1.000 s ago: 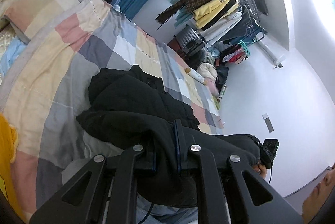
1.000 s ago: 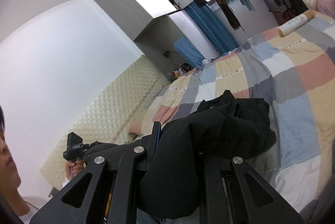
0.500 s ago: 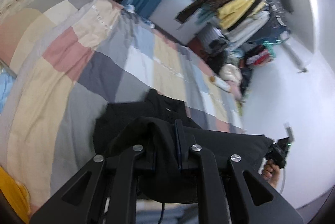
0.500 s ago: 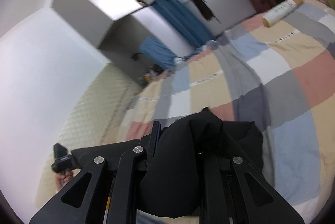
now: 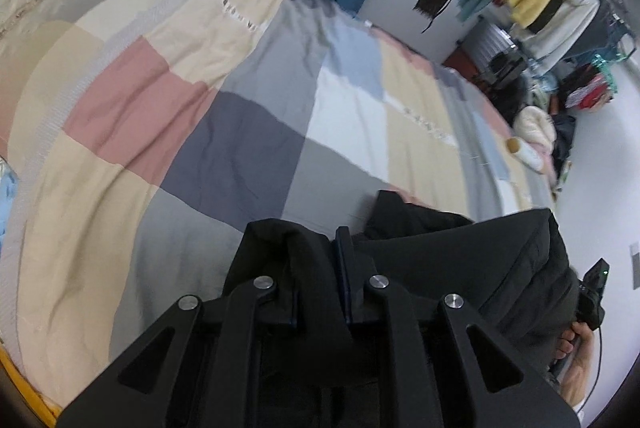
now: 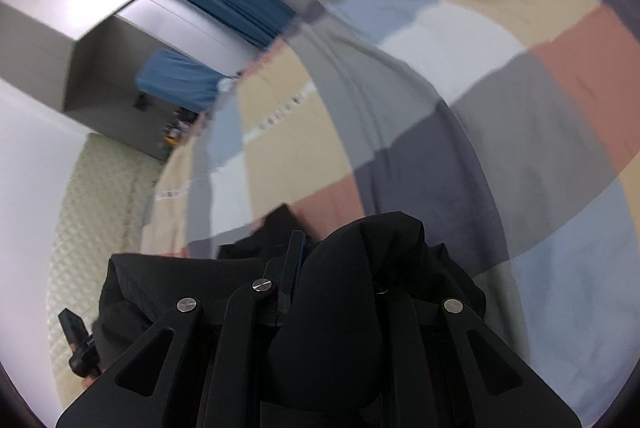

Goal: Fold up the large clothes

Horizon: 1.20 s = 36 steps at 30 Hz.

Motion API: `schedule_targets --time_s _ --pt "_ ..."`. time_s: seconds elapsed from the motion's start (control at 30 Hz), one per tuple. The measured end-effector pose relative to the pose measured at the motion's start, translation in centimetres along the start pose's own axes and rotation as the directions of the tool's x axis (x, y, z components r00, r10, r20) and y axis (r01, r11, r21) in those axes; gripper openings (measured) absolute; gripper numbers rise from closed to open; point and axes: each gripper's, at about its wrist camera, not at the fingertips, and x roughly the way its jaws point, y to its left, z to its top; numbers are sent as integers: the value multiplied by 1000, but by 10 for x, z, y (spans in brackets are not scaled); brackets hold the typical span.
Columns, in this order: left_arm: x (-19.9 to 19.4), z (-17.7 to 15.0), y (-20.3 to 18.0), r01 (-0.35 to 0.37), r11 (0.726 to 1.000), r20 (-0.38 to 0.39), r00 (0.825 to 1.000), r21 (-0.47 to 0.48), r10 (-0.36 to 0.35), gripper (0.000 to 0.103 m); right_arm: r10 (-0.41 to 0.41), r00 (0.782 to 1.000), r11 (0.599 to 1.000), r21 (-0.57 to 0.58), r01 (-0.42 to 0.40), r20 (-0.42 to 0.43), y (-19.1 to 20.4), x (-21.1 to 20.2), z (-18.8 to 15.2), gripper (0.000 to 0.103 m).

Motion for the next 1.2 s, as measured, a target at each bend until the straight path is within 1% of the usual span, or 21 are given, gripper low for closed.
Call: schedule_targets --time_s 0.13,0.27,0.37,0.4,0.47,0.5,0.53,0.57,0.6,0.63,0.67,0.7,0.73,0.77,0.8,0.87,0.93,0.97,1.03,1.13,1.2 --pt "28 1 6 -17 999 -26 1000 -44 16 17 -36 999 999 8 36 -32 -7 30 4 11" --pt "31 3 5 -8 998 -40 999 -68 5 17 -35 998 999 19 36 -52 -9 37 5 12" --pt "24 -2 10 26 995 -59 998 -101 -32 17 7 998 999 52 -4 -57 -13 29 1 16" --pt "22 -4 11 36 993 -63 997 -113 -43 18 20 999 998 53 -17 -51 -13 23 -1 18" --pt "12 -9 18 80 986 -72 993 -148 -92 23 71 997 995 75 -68 -42 -15 12 -5 22" --pt "6 -12 21 106 980 -75 990 -166 -120 27 93 995 992 91 -88 -47 -17 7 -7 25" --pt "0 -15 24 132 974 -80 986 -186 -149 33 105 993 990 99 -99 -52 -16 2 -8 27" --pt "-3 -18 25 149 968 -85 982 -203 -169 38 123 991 988 100 -116 -57 -17 -6 -11 34" --pt "-13 -23 28 182 958 -87 975 -223 -205 51 129 990 988 95 -123 -59 -14 -12 -12 45" --pt "-23 -26 29 195 954 -85 972 -226 -219 68 132 990 988 84 -127 -57 -11 -22 -15 52" --pt "-33 -29 28 197 956 -75 973 -217 -218 74 124 991 990 68 -120 -49 -7 -33 -17 58" --pt "-47 -32 27 186 963 -51 979 -193 -200 76 107 994 993 48 -105 -39 -3 -42 -18 65" --pt "-59 -33 24 167 972 -23 985 -165 -173 76 82 996 996 19 -82 -24 3 -51 -20 68" --pt "-77 -36 18 141 983 22 990 -116 -140 76 40 999 999 -32 -40 2 13 -66 -22 72" --pt "-87 -37 12 127 989 55 991 -78 -123 76 4 1000 998 -69 -2 29 22 -75 -24 74" --pt "-117 -47 -11 80 996 160 983 47 -87 76 -49 993 984 -166 66 104 44 -97 -30 75" --pt "-129 -60 -36 48 988 227 971 150 -81 78 -86 978 944 -297 142 192 78 -112 -47 80" --pt "-131 -70 -53 35 979 254 963 198 -85 78 -88 971 921 -354 164 221 95 -113 -59 81" --pt "-120 -85 -78 43 967 262 959 249 -110 78 -68 970 884 -437 167 233 122 -102 -84 82" --pt "-88 -101 -109 47 956 232 966 291 -118 78 -51 980 832 -534 149 194 154 -64 -125 84" --pt "-63 -109 -127 12 947 224 971 320 -88 78 -66 982 801 -578 157 177 167 -35 -148 86"
